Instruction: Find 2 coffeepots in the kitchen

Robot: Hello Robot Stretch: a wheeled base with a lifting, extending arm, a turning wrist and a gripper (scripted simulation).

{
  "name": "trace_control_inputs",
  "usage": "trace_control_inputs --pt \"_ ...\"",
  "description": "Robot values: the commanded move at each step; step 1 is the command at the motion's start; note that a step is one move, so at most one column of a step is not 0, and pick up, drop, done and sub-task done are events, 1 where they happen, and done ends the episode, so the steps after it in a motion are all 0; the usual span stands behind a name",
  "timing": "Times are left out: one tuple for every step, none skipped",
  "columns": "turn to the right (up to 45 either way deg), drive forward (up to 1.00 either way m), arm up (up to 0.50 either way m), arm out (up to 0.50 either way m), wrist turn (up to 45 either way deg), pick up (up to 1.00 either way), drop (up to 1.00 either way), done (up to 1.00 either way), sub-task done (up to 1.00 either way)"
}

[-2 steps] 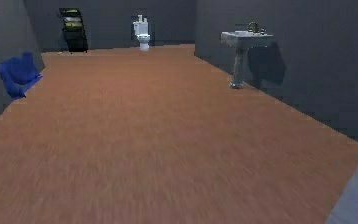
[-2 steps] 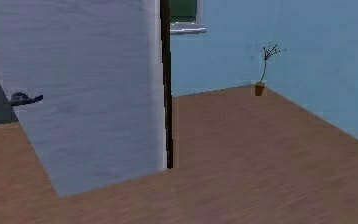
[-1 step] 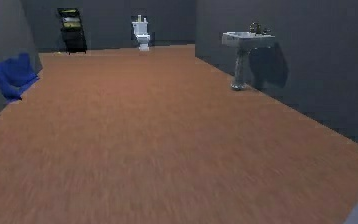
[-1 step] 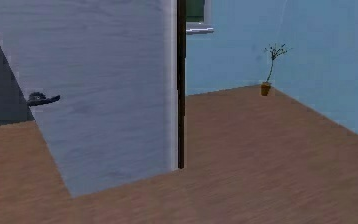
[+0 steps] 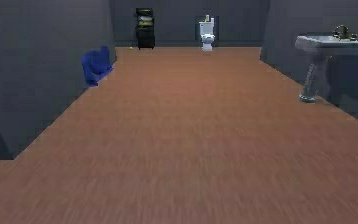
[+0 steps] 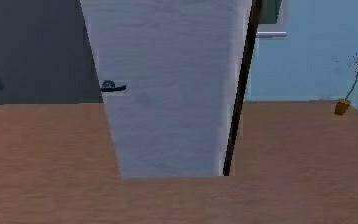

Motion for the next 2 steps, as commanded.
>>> trace_control_inputs --pt "0.0 0.55 0.0 0.0 0.0 0.0 0.0 0.0 0.0" --pt "-45.0 0.0 0.0 0.0 0.0 0.0 0.0 0.0 0.0"
